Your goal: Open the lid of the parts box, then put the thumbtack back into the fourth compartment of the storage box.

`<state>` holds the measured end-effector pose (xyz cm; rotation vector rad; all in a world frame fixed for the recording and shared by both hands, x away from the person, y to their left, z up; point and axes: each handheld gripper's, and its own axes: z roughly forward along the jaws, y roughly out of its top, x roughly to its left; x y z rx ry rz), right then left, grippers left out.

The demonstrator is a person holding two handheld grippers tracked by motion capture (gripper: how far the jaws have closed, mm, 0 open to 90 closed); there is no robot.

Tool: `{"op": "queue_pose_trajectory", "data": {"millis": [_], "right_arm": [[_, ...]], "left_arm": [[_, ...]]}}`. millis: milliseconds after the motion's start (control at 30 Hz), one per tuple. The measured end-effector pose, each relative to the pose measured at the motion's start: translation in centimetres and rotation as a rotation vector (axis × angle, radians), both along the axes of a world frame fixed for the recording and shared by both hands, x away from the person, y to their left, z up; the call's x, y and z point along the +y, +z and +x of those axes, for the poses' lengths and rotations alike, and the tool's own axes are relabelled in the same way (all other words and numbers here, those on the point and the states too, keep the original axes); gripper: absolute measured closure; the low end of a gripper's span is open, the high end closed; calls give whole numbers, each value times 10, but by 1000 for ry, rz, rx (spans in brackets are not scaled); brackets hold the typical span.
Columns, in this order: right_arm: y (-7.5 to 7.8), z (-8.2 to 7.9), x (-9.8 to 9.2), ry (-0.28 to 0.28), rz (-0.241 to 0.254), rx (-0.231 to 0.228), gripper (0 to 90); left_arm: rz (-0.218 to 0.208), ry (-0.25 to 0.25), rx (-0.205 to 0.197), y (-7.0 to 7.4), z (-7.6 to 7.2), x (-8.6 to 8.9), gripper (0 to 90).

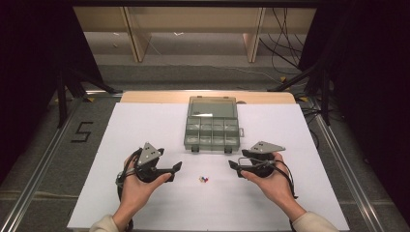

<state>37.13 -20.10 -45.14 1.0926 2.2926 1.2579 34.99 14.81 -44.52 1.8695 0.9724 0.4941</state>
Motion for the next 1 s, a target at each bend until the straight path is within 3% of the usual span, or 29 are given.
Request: {"op": "queue_pose_trajectory", "data": {"millis": [133,200,400,567,767,1000], "right_arm": [[-1,1,3,18,4,-9,326],[0,0,4,17,12,-3,325],[2,-1,11,51,15,-9,325],[-1,-5,21,82,-2,23,343],[-4,-10,37,129,-15,27,404],[-8,-11,60,174,-77,58,547]], "left_arm": [[16,4,8,-3,1,2,191],[-11,20,2,-2,0,2,182],[-12,27,-2,-1,-1,4,168],[-9,28,-4,0,-2,3,170],[-1,23,8,-3,0,1,180],[6,18,11,-4,1,0,184]]}}
